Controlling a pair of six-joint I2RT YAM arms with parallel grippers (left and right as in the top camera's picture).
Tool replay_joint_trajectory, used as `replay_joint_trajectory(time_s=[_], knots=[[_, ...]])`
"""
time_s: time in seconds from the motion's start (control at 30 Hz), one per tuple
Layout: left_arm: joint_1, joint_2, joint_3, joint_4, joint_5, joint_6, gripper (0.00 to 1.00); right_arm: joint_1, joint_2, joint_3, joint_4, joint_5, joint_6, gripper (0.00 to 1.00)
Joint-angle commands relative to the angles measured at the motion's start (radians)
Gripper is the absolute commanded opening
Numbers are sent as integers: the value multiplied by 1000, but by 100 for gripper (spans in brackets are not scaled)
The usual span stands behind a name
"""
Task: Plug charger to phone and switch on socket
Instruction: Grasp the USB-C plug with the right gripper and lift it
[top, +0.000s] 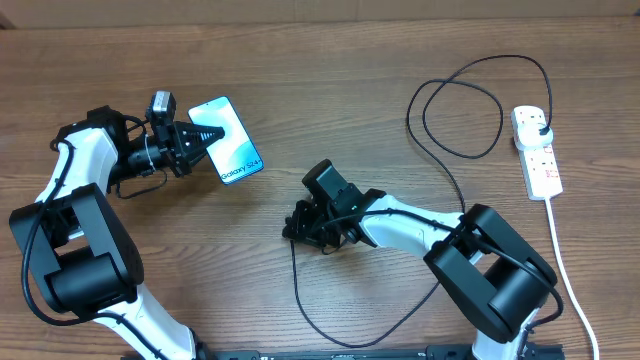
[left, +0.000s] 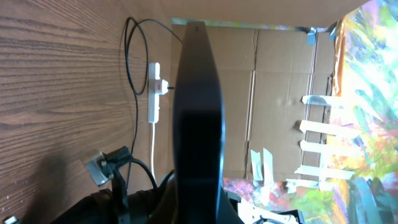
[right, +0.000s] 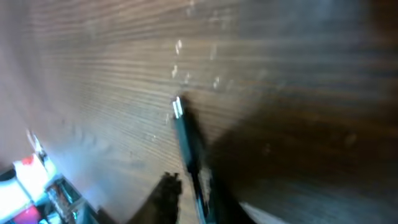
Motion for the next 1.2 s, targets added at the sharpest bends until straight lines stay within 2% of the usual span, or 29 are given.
replay_joint_trajectory(time_s=[0.0,0.03,0.27,0.57,0.9,1.17], knots=[[1,-13,-1,0,42,-6,4,5,37,-1,9,58,11,8],[1,-13,-1,0,42,-6,4,5,37,-1,13,53,7,4],[1,-13,-1,-4,8,-6,4,-40,14,5,82,-104,-162,4],[-11,-13,-1,-13,10,-6,4,-135,-162,9,50,-285,-435,4],[-60,-13,-1,-7,-9,21,4,-156,-326,9,6,-352,-459,4],[-114,-13,-1,60,29,21,4,-156,-342,9,8,-466,-421,4]])
